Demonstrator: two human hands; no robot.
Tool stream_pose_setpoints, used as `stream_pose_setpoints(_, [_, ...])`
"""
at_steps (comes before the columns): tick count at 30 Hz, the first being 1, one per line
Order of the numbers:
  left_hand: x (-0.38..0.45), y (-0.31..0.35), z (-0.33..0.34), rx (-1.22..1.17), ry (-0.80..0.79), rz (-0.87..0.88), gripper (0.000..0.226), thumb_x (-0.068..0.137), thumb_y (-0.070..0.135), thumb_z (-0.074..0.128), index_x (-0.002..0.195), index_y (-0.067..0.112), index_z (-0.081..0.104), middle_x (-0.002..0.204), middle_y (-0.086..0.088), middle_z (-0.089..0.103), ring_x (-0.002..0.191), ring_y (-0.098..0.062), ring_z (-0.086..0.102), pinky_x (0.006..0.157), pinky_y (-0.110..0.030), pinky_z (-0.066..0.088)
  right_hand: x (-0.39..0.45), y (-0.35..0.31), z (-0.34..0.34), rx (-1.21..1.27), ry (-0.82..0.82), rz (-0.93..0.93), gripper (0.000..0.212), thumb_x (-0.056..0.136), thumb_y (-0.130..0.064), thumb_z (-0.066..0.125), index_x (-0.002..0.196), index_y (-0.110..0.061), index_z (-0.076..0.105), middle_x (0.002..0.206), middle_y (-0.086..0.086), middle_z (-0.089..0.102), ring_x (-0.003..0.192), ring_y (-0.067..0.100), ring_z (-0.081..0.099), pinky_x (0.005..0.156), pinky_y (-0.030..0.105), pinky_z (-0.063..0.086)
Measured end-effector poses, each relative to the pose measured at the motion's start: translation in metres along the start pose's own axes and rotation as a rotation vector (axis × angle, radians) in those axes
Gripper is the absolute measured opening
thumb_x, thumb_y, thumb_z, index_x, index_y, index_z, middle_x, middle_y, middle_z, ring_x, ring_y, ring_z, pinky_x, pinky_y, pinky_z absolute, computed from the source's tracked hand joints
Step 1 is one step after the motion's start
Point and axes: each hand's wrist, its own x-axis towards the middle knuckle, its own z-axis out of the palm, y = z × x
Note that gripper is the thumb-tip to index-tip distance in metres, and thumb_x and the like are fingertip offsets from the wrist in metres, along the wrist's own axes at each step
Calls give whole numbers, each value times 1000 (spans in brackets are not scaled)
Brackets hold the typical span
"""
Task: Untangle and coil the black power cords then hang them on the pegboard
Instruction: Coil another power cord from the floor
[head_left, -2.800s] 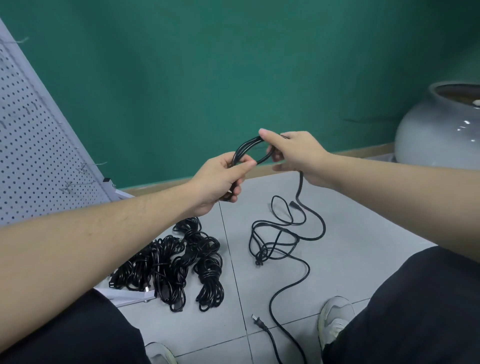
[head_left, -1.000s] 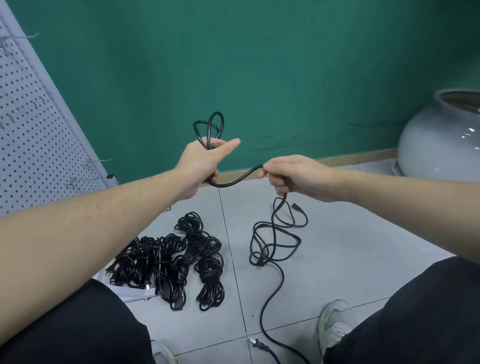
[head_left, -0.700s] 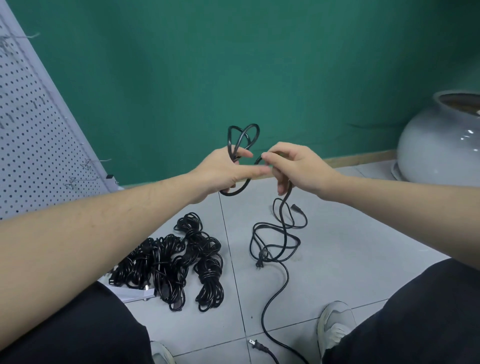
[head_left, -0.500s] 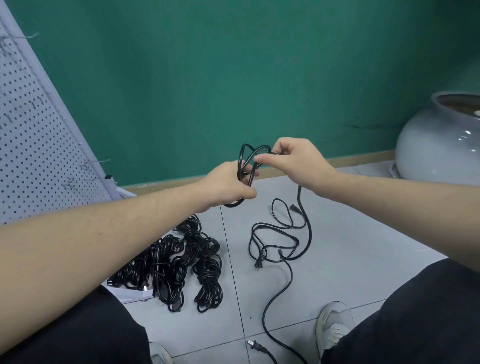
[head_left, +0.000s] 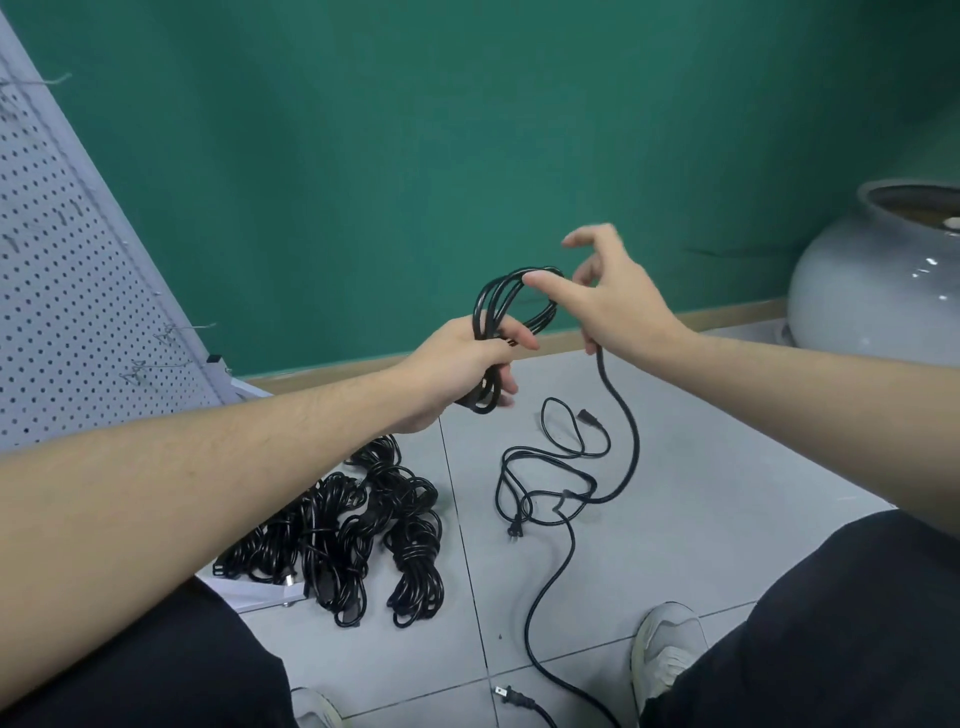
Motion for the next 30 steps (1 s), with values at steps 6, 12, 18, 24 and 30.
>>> stream_pose_setpoints(6, [-6, 2, 4, -62, -49, 35, 18, 99, 2, 52, 96, 14, 65, 55, 3, 43, 42, -15, 40, 43, -25, 36, -1, 1, 11, 460, -161, 246, 30, 93, -43, 69, 82, -15, 66, 82, -3, 69, 80, 13, 62, 76, 30, 57])
stream_pose_setpoints(12, [-3, 3, 6, -150, -82, 6, 27, 93, 0, 60, 86, 24, 70, 75, -6, 57, 54, -14, 47, 49, -26, 35, 0, -18, 19, 711, -108, 321, 40, 93, -40, 70, 70, -17, 47, 58, -2, 51, 59, 18, 51, 70, 34, 46])
stream_pose_setpoints(18, [-7, 9, 11, -173, -132, -46, 43, 85, -13, 38, 74, 19, 65, 78, 6, 74, 68, -17, 60, 58, -23, 41, 0, -37, 23, 956, -127, 368, 30, 93, -39, 70, 84, -21, 48, 52, -5, 25, 48, 11, 28, 57, 26, 33])
stream_pose_setpoints(24, [-12, 9, 13, -379, -250, -86, 38, 92, -10, 35, 89, 9, 68, 75, -7, 50, 64, -23, 58, 90, -49, 60, 3, -35, 28, 731, -120, 380, 47, 92, -63, 60, 78, -19, 51, 59, -3, 50, 58, 17, 47, 74, 36, 44])
stream_pose_setpoints(30, [-7, 8, 8, -402, -46, 40, 25, 107, 13, 44, 98, 16, 67, 72, -2, 44, 57, -14, 49, 64, -36, 55, -12, -3, 34, 617, -541, 442, 85, 87, -82, 17, 97, -10, 60, 83, 9, 61, 73, 21, 58, 80, 37, 51])
